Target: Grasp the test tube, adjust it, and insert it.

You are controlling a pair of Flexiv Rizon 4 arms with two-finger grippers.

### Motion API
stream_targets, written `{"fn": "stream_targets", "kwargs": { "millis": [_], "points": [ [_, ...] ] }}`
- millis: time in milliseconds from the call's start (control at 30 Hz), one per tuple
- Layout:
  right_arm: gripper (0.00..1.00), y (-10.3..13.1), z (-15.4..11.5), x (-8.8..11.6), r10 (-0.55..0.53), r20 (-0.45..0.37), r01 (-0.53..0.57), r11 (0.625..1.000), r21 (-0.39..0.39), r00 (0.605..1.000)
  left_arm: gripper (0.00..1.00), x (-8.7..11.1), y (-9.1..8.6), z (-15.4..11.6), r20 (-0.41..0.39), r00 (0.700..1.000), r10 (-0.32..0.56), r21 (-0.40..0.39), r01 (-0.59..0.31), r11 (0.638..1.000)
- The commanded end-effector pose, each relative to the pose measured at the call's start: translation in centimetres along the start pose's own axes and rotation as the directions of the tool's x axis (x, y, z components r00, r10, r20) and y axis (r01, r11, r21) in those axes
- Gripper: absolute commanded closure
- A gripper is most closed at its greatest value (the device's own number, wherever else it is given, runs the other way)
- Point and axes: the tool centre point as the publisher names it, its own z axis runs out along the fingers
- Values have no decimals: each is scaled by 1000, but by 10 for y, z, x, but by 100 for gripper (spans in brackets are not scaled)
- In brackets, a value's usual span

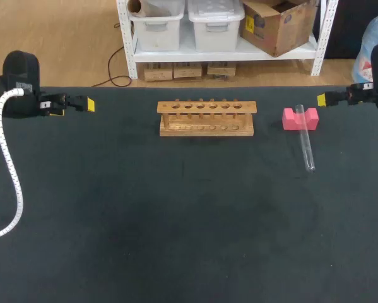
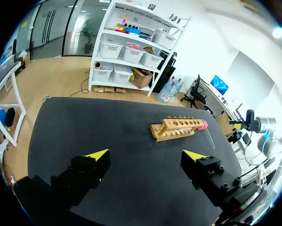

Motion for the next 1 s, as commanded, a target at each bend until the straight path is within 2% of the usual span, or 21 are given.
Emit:
{"fn": "stream_targets", "kwargs": {
  "millis": [33, 200, 300, 600, 1000],
  "points": [
    [0, 9, 6, 11, -3, 105, -22, 970, 242, 995, 0, 0, 0, 0, -1, 1000, -1, -2, 1, 1000],
    [0, 11, 12, 16, -10, 207, -57, 947, 315, 978, 0, 0, 0, 0, -1, 1000, -1, -2, 1, 1000],
    [0, 11, 15, 18, -6, 233, -75, 939, 337, 973, 0, 0, 0, 0, -1, 1000, -1, -2, 1, 1000],
    [0, 7, 24, 24, -55, 219, -36, 921, 388, 974, 0, 0, 0, 0, -1, 1000, -1, -2, 1, 1000],
    [0, 8, 41, 37, -65, 209, -40, 887, 461, 976, 0, 0, 0, 0, -1, 1000, -1, -2, 1, 1000]
  ]
}}
